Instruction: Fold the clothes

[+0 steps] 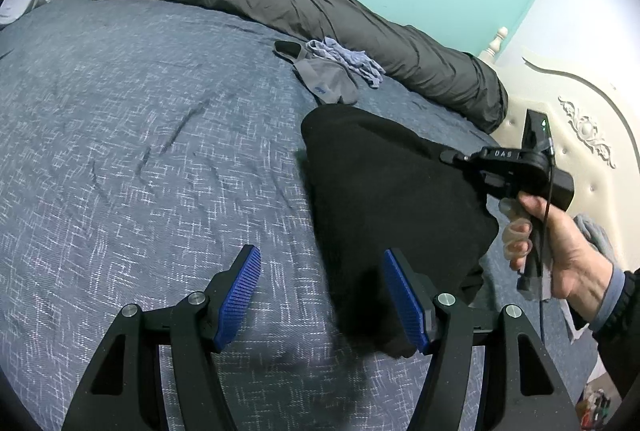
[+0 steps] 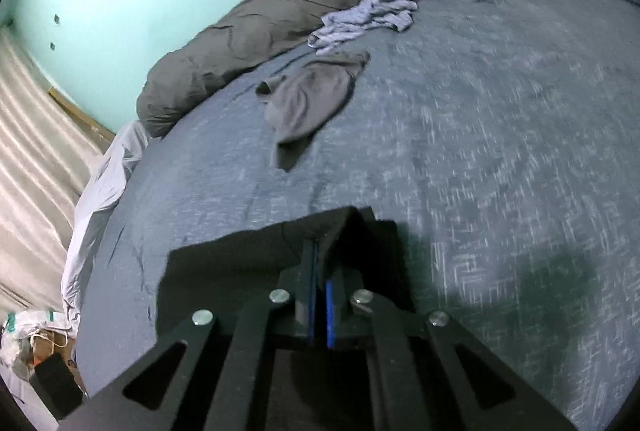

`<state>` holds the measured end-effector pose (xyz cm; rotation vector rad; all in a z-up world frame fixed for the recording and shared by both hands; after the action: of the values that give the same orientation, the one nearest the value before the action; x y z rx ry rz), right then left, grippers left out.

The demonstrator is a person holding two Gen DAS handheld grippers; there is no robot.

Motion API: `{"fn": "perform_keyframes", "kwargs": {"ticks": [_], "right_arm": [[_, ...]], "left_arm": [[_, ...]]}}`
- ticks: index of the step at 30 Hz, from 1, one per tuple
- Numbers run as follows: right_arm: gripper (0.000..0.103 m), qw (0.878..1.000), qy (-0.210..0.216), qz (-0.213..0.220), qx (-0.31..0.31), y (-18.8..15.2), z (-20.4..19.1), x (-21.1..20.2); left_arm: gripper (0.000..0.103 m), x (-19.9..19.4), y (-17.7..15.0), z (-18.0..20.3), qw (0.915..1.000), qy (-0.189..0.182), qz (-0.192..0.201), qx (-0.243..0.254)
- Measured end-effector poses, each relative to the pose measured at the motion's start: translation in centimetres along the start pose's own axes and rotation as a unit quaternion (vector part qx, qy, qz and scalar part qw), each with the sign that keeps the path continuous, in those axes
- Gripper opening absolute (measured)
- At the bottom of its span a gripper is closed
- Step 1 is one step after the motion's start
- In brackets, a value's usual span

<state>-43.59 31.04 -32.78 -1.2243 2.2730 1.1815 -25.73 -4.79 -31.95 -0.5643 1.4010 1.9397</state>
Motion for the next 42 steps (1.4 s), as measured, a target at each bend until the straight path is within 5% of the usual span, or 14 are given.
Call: {"fn": "perform_keyframes", "kwargs": {"ticks": [8, 10, 13, 20, 23, 26, 30, 42], "right_arm": [[0.007, 1.000, -0.029, -0.002, -0.004, -1.4, 0.7, 0.7], [0.018, 0.998, -0.058, 0.000, -0.028, -1.3, -0.1, 0.1], [0.021, 0.993, -0.105, 0.018, -0.042, -1.2, -0.9, -1.7], [0.021, 0.996, -0.044, 0.081, 0.011, -7.7, -3.7, -8.3], [0.024, 0.996, -0.014, 0.070, 0.045, -12.6, -5.1, -8.6], [0.042, 0.995, 0.023, 0.027, 0.088, -17.2, -6.2, -6.3], [0.042, 0.992, 0.039, 0.009, 0.122, -20.9, -7.4, -3.2], [0.045, 0.980, 0.037, 0.037, 0.191, -21.4, -7.9, 2.0]], "left_arm": [[0.068, -0.2, 0.1, -0.1, 1.0000, 0.003, -0.001, 0.000], [0.068, -0.4, 0.1, -0.3, 1.0000, 0.004, 0.001, 0.001], [0.068, -1.1, 0.3, -0.5, 1.0000, 0.005, 0.006, 0.002], [0.068, -3.2, 0.5, -1.6, 0.9998, 0.005, 0.019, -0.005], [0.068, -4.3, 0.5, -1.9, 0.9996, 0.007, 0.026, -0.004], [0.068, -5.3, 0.4, -2.6, 0.9994, 0.008, 0.033, -0.008], [0.068, -6.7, 0.0, -3.5, 0.9992, 0.010, 0.037, -0.010], [0.068, -9.4, -0.1, -7.3, 0.9982, 0.016, 0.050, -0.028]]}}
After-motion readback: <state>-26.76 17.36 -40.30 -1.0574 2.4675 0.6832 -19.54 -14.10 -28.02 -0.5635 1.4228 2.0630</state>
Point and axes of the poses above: each gripper's, at about its wrist camera, not at the fingertips, and x roughly the way its jaws point, z to its right, y to its top, the point moved 1 cm from there along x, roughly the way its jaws point, and after that the axes turned 9 degrees about y, right-handed, at the moved point
